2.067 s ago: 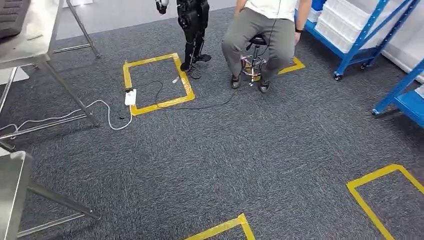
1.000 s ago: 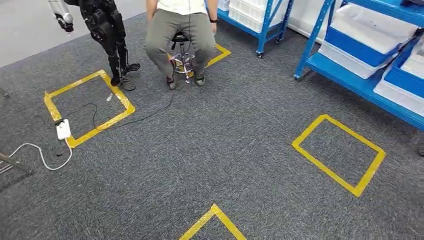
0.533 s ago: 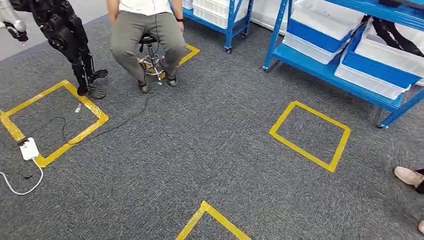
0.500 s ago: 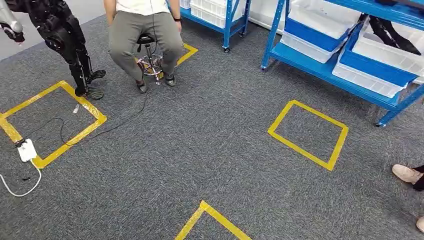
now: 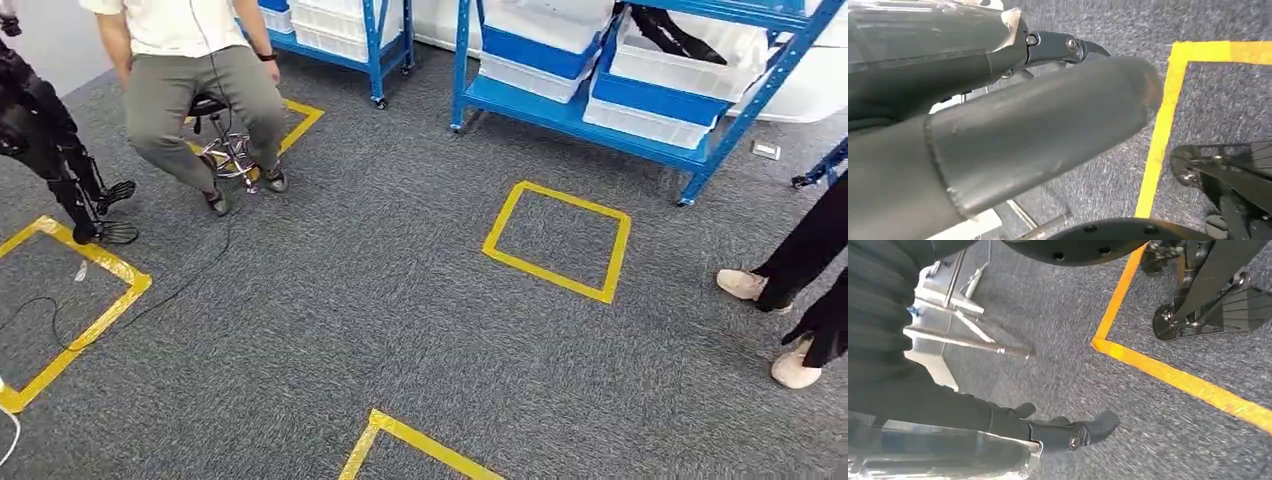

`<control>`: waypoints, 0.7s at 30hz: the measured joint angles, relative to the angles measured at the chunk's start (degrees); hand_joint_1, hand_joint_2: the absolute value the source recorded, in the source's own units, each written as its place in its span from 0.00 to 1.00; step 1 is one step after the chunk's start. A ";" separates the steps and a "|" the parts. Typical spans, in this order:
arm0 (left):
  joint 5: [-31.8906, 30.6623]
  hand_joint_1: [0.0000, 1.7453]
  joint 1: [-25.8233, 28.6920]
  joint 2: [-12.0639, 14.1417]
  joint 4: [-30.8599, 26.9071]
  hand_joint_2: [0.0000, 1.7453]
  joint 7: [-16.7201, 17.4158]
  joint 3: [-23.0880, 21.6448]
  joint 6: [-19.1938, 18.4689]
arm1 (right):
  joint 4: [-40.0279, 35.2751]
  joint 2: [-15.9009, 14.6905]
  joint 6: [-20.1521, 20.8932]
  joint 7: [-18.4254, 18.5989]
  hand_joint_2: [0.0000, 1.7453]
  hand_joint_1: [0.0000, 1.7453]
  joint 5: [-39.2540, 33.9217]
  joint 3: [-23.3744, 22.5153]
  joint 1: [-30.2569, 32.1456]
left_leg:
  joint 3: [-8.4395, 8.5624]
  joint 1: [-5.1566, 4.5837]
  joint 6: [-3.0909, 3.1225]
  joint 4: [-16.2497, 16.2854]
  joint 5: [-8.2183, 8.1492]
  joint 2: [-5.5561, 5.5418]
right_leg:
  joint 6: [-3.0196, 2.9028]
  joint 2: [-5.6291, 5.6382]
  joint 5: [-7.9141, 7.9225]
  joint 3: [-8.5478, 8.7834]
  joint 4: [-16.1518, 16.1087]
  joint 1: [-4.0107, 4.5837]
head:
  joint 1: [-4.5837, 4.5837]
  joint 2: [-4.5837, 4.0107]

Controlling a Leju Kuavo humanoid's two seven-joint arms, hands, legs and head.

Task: Take the parts from the cabinet and place them on the table.

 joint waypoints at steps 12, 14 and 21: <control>-0.72 0.00 -0.13 0.04 0.02 0.00 -0.15 0.00 -0.02 | 0.00 0.15 0.07 0.00 1.00 0.00 0.00 0.00 -0.24 | 2.81 -0.50 3.10 -8.66 2.91 2.82 | 1.80 -3.35 -7.58 -10.51 18.41 0.40 | 0.61 0.00; -0.72 0.00 -0.16 0.02 0.02 0.00 -0.17 0.00 -0.02 | 0.00 0.09 0.07 0.00 1.00 0.00 0.00 0.00 0.08 | 2.87 -0.49 2.99 -8.63 2.84 4.22 | 2.79 -3.77 -5.50 -7.83 14.13 0.33 | 0.68 0.00; -0.90 0.00 -0.49 -0.02 0.00 0.00 -0.20 0.00 -0.04 | 0.00 -0.15 0.20 -0.17 1.00 0.00 0.13 0.00 -0.04 | 4.30 -0.84 0.81 -8.75 1.88 8.17 | 1.15 -6.55 -0.81 -0.85 0.03 1.18 | 0.57 0.00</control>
